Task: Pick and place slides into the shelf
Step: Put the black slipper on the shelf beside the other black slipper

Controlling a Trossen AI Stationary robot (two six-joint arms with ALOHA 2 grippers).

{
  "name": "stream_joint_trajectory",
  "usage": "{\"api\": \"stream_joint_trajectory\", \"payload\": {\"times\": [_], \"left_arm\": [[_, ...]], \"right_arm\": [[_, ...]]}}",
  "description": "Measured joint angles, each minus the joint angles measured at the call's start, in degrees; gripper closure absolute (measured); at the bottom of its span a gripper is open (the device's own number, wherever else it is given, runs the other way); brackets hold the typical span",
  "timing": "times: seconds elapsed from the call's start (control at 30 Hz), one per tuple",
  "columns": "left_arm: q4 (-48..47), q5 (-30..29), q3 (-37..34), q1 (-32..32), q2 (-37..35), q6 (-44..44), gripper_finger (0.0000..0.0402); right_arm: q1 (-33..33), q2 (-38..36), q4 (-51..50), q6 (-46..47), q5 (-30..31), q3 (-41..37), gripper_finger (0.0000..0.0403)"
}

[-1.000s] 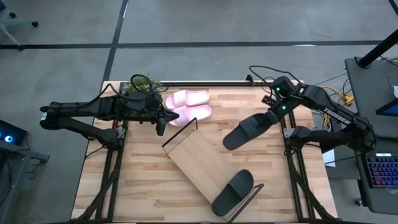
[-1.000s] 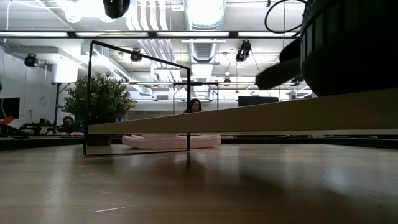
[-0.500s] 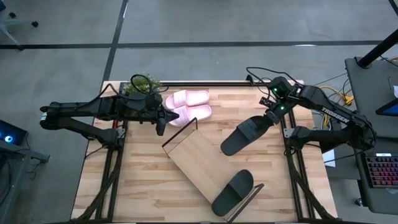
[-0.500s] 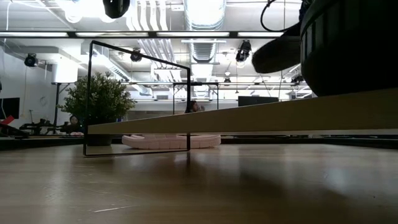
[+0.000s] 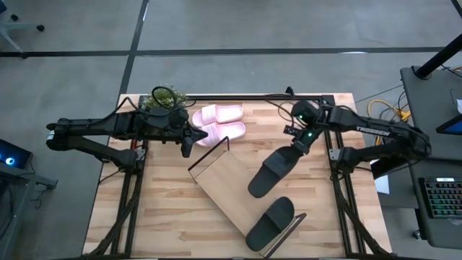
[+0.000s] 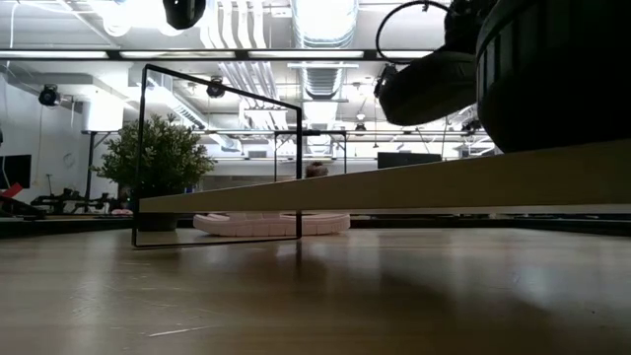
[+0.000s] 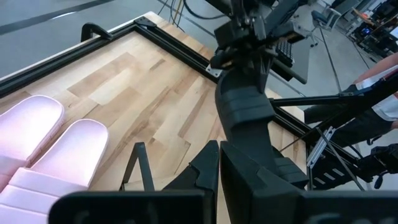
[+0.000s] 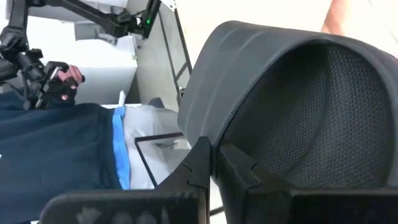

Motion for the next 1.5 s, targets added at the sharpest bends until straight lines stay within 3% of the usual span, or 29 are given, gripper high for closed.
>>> {"api": "stream_joint_trajectory", "payload": {"times": [0.23,0.7,1.13,1.5], "left_arm": [[0.03,0.0,0.0,0.0,-0.02,0.0,0.0402],[0.05,0.02,0.0,0.0,0.0,1.03,0.0402],[0.16,0.02,-0.02,0.0,0.0,1.07,0.0402],[0.12,0.02,-0.02,0.0,0.0,1.07,0.0402]], "right_arm": [[4.31,0.35,15.4,9.92,0.33,-4.58,0.0394],[10.52,1.07,32.44,21.12,3.8,-11.01,0.0394],[14.03,1.07,35.53,24.4,6.83,-13.95,0.0394],[16.68,1.12,47.98,32.1,10.38,-19.63,0.0394]]}}
